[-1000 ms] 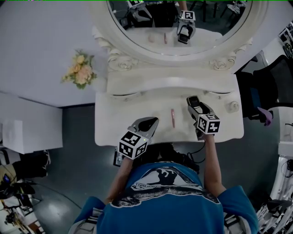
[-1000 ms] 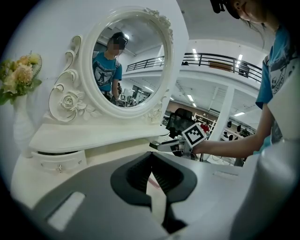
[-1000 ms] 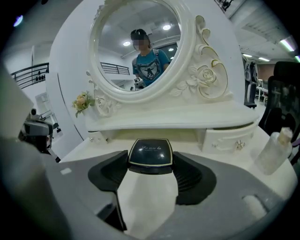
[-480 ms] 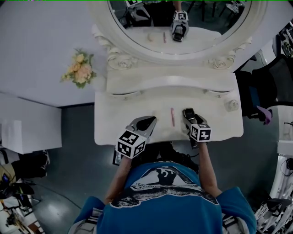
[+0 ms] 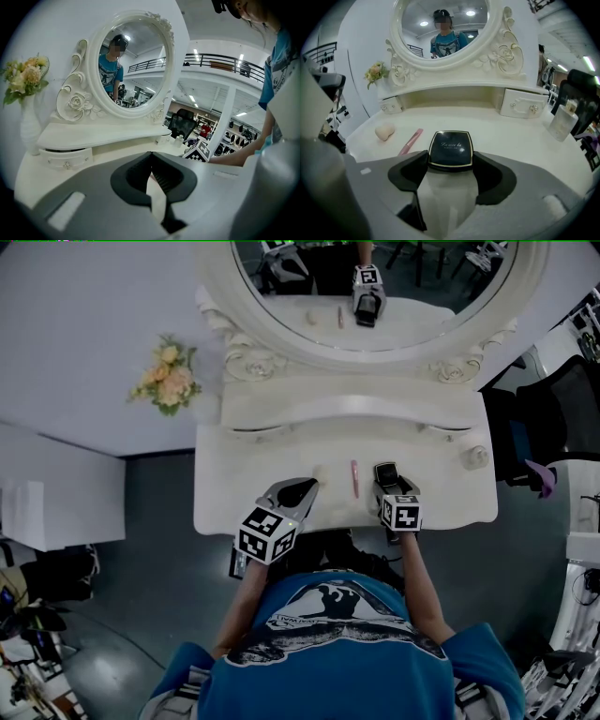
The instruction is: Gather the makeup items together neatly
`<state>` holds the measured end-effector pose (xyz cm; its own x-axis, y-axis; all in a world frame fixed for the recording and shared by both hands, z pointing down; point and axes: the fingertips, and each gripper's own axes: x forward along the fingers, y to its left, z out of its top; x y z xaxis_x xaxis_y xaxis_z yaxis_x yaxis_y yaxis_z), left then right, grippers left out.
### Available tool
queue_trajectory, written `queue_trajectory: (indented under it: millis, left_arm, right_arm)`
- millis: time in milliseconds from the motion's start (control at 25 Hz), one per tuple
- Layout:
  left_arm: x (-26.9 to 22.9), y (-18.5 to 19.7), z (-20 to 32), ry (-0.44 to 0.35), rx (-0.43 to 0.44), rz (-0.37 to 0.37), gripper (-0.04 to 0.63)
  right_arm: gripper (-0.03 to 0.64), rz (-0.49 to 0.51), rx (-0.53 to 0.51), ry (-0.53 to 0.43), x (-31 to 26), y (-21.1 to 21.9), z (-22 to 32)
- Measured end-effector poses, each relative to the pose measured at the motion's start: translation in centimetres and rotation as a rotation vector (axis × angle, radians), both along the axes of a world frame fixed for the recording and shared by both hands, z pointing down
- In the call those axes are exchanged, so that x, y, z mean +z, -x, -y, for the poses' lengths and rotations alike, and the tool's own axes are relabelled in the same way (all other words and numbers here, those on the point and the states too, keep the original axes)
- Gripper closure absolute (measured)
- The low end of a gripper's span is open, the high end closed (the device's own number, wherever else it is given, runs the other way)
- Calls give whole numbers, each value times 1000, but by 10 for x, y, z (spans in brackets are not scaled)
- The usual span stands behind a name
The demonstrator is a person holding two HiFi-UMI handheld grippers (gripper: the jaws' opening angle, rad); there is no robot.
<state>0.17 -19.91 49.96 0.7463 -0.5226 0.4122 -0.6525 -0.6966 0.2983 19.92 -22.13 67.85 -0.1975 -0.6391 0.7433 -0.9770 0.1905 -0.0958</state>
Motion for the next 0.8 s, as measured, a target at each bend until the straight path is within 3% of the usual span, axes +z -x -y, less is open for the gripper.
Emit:
queue_trajectory:
  millis: [200,440,800]
  left_arm:
    - [-2,3,-2,-7,-1,-5,583]
    - [-3,10,-8,-10,1,-8,583]
    - [-1,30,-21,-3,2,-5,583]
  right_arm:
    - [310,-30,9,-13,1,0,1]
    - [253,81,43,-4,-7,5,0]
    - [264,122,23,-102,-49,23,-15]
